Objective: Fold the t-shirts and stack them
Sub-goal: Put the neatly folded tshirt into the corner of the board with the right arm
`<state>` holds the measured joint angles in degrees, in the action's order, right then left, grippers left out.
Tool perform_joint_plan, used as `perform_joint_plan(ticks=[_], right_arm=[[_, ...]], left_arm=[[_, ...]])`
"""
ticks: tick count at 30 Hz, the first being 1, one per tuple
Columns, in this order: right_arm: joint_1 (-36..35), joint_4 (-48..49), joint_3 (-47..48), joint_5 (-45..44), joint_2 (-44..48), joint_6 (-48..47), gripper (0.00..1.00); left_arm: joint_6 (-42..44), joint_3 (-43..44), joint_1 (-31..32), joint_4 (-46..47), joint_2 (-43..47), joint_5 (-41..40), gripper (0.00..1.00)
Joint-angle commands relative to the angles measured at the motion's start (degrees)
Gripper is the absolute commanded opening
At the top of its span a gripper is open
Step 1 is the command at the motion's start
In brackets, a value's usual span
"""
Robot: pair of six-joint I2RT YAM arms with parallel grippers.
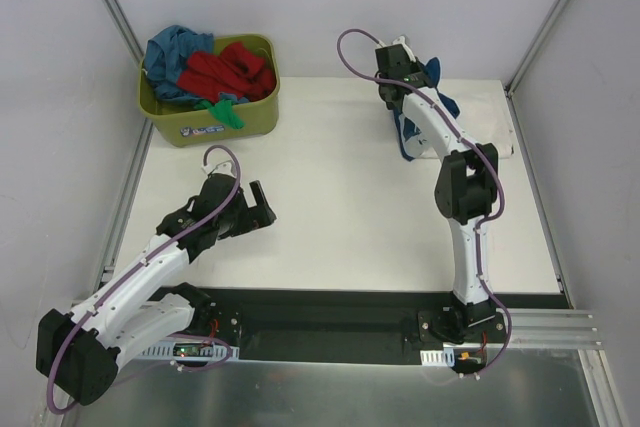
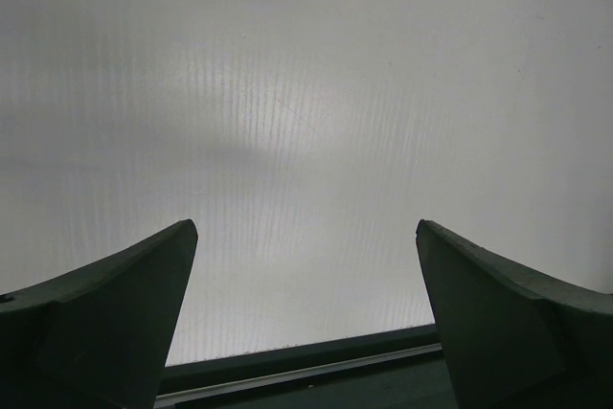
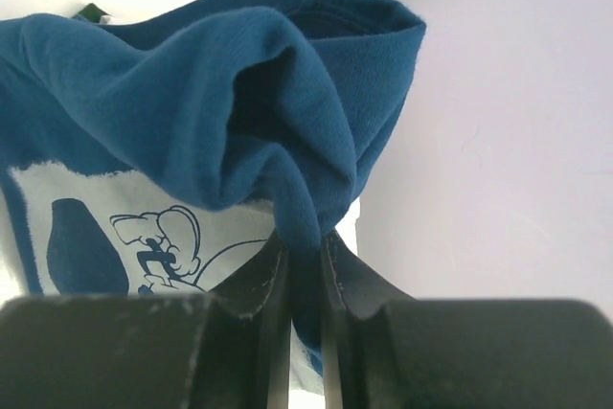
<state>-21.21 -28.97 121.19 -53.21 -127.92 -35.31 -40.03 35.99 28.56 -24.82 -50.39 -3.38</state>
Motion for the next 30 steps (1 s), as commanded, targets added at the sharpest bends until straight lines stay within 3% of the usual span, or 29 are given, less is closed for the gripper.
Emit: perform_joint_plan(ticks=[1,14,25,30], right_arm=[[0.0,-0.1,3.8,0.5,7.9,1.0,0.01],[2.6,-4.5,3.4,5.0,9.8,4.8,0.04],[8.7,-4.3,5.0,8.4,2.2,5.5,0.08],[12.1,-2.0,5.6,12.1,-1.6,5.3,0.15]], left_arm=[[0.7,2.1,0.3,-1.4,1.0,-1.3,0.99],[0.8,3.2,0.3,-3.0,0.6,-3.2,0.99],[1.8,5.7,0.3,-3.4,-3.6,-4.8,0.99],[2.3,7.7,0.3,-3.5,-6.4,-5.1,0.99]])
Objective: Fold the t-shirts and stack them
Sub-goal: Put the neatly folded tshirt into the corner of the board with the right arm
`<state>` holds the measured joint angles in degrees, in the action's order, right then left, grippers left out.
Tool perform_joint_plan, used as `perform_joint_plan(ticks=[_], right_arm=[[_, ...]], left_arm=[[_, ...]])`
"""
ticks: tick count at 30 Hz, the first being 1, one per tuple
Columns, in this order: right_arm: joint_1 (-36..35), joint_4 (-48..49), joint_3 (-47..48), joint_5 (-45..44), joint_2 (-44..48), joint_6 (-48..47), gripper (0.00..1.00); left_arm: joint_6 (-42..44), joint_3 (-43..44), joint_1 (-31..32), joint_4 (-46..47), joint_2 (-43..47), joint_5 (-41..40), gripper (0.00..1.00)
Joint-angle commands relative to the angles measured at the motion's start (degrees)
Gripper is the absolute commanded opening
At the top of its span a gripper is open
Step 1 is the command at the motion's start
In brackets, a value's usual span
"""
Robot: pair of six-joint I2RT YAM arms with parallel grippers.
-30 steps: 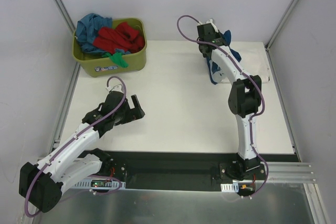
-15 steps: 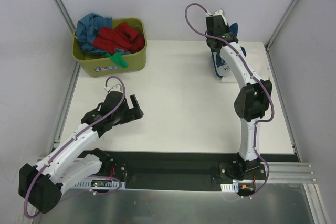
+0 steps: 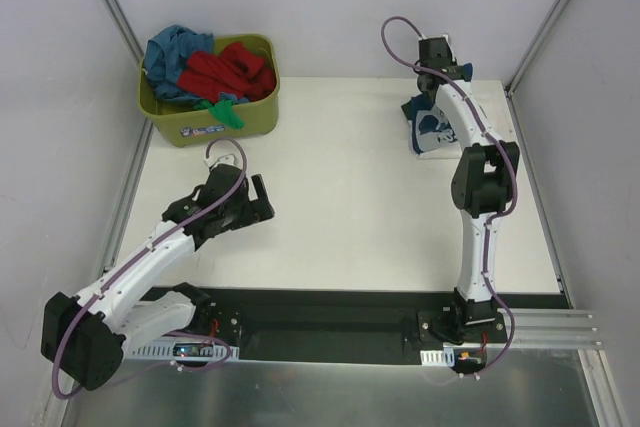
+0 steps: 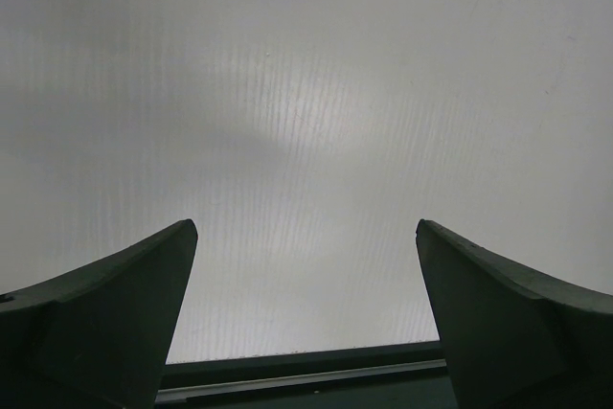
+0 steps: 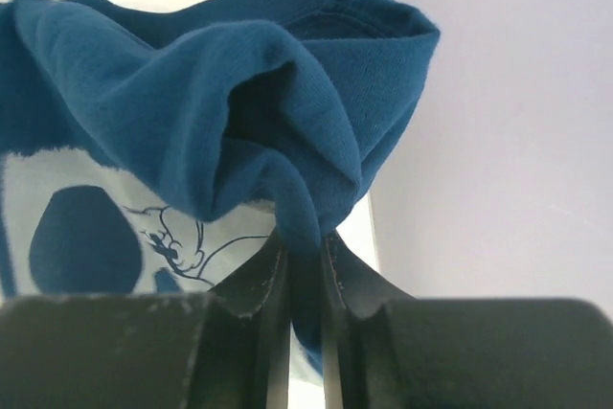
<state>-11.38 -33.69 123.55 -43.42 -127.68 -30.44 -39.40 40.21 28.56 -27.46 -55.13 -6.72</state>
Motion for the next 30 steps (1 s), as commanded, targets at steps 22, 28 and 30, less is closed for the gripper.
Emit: perform_joint_plan(ticks=[22,28,30], right_arm=[[7.6,0.8,-2.5,15.5,7.6,12.2,0.97],[8.1,4.0,-20.8,36.4,24.4,25.0,0.97],[7.7,8.8,-32.7,42.9,29.2,26.8,0.97]], left_arm=[[2.8,8.4,0.3,-1.1,-5.8,-1.4,0.99],[1.4,3.4,0.3,-1.5,1.9,-0.8,0.99],[0.7,1.0,0.2,-1.7,5.3,-1.1,0.99]])
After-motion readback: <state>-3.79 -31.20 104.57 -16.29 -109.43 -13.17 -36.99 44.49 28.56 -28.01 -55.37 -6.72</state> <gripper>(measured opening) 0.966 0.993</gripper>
